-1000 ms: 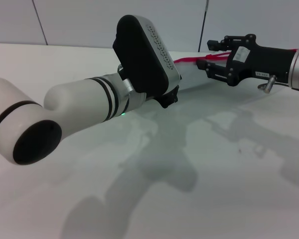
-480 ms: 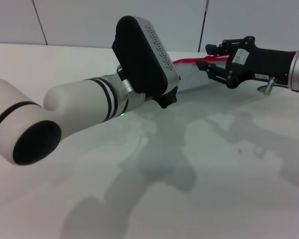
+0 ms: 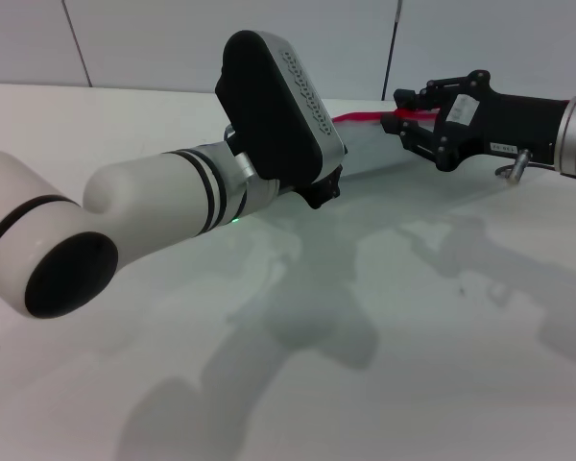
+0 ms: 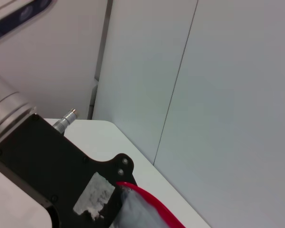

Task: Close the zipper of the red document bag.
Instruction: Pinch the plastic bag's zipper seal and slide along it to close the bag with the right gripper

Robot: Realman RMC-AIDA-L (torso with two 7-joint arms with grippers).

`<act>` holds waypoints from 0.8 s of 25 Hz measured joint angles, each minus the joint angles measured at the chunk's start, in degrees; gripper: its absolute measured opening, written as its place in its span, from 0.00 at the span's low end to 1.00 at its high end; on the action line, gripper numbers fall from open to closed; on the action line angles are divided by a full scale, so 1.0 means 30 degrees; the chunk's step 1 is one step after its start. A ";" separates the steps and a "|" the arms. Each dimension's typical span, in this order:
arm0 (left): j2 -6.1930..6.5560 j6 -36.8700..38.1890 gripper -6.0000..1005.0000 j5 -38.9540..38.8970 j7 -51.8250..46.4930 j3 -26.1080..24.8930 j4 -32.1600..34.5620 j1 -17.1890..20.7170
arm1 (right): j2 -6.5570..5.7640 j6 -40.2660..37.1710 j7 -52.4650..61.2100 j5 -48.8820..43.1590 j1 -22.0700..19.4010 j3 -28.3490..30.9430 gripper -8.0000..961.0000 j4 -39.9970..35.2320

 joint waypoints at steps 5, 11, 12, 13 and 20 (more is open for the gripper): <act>0.0000 -0.0005 0.06 0.0000 0.0001 -0.0021 0.0001 -0.0004 | -0.0001 0.0001 0.0000 0.0000 0.0001 0.0002 0.34 -0.0004; 0.0000 -0.0003 0.06 0.0049 0.0001 -0.0026 -0.0023 -0.0003 | -0.0001 -0.0003 0.0000 0.0001 0.0001 0.0004 0.27 -0.0005; 0.0000 -0.0003 0.06 0.0120 0.0001 -0.0027 -0.0036 -0.0002 | 0.0000 -0.0016 0.0000 0.0002 0.0000 0.0001 0.26 -0.0005; -0.0003 -0.0003 0.06 0.0199 0.0001 -0.0036 -0.0047 0.0000 | -0.0001 -0.0031 -0.0002 0.0002 0.0001 -0.0006 0.26 -0.0005; -0.0027 -0.0120 0.06 0.0411 0.0001 -0.0103 -0.0075 0.0004 | 0.0003 -0.0127 -0.0037 -0.0006 0.0001 -0.0027 0.25 -0.0005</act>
